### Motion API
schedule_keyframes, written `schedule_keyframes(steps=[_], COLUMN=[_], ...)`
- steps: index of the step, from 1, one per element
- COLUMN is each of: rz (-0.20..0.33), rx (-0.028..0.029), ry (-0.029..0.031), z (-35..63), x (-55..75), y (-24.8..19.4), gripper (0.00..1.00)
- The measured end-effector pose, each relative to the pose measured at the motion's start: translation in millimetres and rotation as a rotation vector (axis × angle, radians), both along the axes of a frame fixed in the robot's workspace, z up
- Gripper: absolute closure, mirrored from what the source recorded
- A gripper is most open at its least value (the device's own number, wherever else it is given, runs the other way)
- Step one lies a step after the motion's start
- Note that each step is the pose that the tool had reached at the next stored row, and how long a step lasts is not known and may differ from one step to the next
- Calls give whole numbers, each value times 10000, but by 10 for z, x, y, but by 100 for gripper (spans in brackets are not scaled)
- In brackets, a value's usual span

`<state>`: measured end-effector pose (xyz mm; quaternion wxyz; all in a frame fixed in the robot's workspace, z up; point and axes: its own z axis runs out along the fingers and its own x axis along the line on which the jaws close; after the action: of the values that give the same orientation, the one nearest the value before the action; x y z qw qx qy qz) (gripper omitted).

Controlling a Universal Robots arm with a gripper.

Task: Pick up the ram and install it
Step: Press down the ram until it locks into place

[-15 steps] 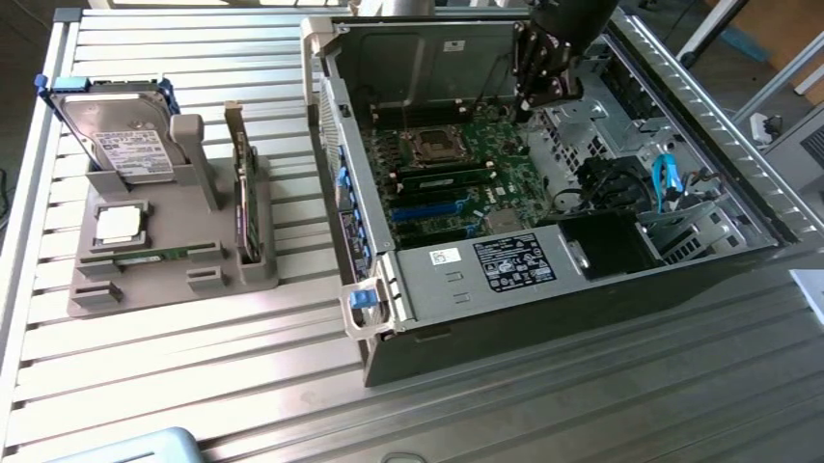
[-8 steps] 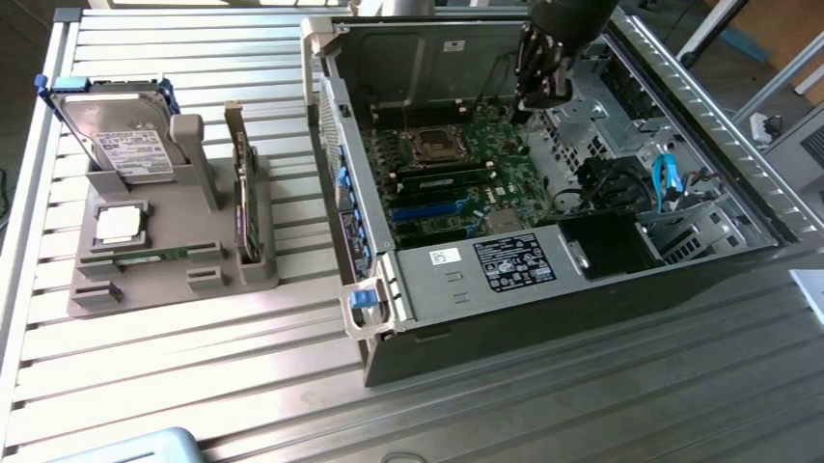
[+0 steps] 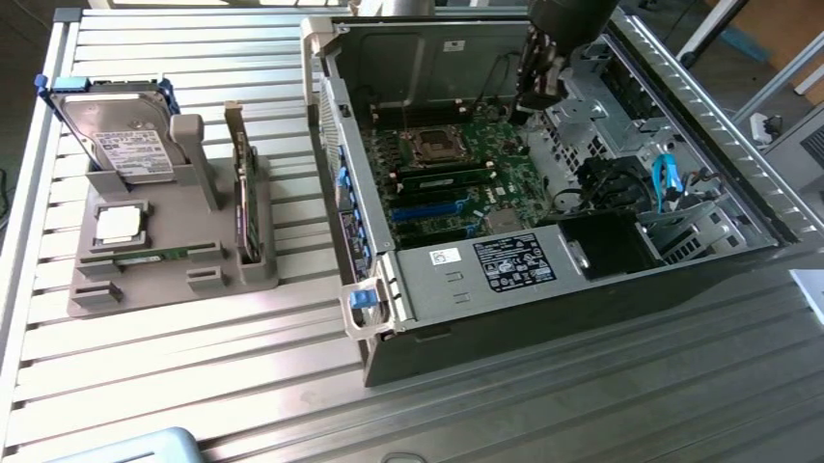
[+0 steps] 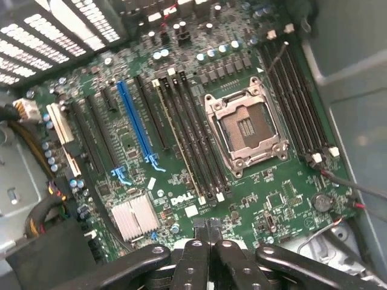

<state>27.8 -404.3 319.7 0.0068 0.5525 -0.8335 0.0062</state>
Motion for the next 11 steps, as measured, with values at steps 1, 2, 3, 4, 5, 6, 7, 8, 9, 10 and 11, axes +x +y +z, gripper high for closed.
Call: schedule_keyframes(steps=[1, 2, 3, 4, 5, 6, 7, 8, 9, 10, 11], rz=[-154, -454, -665, -828, -1072, -1277, -1457, -1684, -1861, -2037, -2259], rx=[-10, -29, -46, -58, -74, -85, -90, -95, -94, -94, -97], ry=[0, 0, 0, 0, 0, 1, 1, 2, 3, 3, 4], z=[-1, -2, -4, -4, -5, -6, -7, -8, -9, -10, -10], x=[0, 0, 0, 0, 0, 0, 0, 0, 0, 0, 0], y=[0, 0, 0, 0, 0, 0, 0, 0, 0, 0, 0], gripper=[89, 89, 89, 89, 89, 89, 89, 89, 89, 89, 89])
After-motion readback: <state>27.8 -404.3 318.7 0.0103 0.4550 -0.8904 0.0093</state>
